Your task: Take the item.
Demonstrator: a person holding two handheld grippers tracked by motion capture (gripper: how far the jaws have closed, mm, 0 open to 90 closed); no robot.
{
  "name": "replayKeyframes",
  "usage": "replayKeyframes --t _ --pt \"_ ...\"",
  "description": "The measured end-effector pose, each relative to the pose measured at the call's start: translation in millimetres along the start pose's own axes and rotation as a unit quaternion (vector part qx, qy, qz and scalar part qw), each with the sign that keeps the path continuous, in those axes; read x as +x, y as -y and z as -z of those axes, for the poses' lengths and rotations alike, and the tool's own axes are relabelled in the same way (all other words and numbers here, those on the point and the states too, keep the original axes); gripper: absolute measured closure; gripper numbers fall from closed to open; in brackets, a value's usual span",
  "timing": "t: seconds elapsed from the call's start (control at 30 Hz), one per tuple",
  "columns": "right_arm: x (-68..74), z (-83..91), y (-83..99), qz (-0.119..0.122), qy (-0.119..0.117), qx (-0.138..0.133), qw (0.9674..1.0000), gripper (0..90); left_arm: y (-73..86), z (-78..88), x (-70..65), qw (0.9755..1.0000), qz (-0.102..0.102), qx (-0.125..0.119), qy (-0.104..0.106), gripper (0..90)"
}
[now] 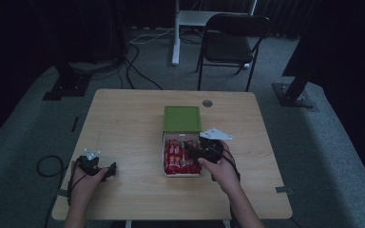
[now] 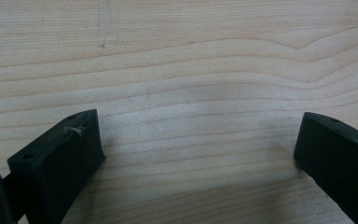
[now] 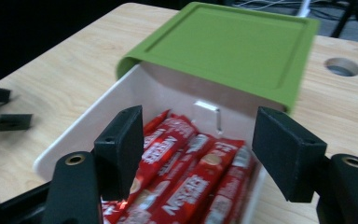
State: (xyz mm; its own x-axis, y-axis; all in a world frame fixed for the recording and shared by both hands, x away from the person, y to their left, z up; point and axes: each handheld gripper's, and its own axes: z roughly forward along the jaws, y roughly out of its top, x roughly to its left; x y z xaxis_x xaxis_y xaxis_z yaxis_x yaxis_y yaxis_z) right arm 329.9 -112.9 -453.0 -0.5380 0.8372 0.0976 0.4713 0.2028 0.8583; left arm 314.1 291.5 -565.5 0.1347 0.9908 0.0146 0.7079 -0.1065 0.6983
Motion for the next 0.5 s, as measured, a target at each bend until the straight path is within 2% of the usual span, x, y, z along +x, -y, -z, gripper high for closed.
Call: replayKeyframes --t 0.07,0.17,0.3,0.33,0.37,0.5 --pt "3.5 -0.9 0.2 -0.003 -0.007 0.000 1.0000 35.5 0.0 0.0 0.0 1.0000 0.000 0.000 0.000 1.7" --pt "9.5 -2.8 1.0 -0.019 -0.025 0.011 0.9994 37.3 0.0 0.0 0.0 1.0000 0.000 0.000 0.000 1.7" --pt "17.2 -5.6 2.8 -0.013 -0.027 0.013 0.9995 41.2 0.0 0.0 0.0 1.0000 0.000 0.000 0.000 1.7" --pt "19.6 -7.1 3.6 -0.015 -0.036 0.016 0.9991 40.9 0.0 0.0 0.0 1.0000 0.000 0.000 0.000 1.7" --pt "21.4 -11.6 5.1 -0.020 -0.055 0.041 0.9974 42.3 0.0 0.0 0.0 1.0000 0.000 0.000 0.000 1.7" --pt "27.4 -16.4 8.6 -0.010 -0.038 0.043 0.9983 46.2 0.0 0.0 0.0 1.0000 0.000 0.000 0.000 1.7"
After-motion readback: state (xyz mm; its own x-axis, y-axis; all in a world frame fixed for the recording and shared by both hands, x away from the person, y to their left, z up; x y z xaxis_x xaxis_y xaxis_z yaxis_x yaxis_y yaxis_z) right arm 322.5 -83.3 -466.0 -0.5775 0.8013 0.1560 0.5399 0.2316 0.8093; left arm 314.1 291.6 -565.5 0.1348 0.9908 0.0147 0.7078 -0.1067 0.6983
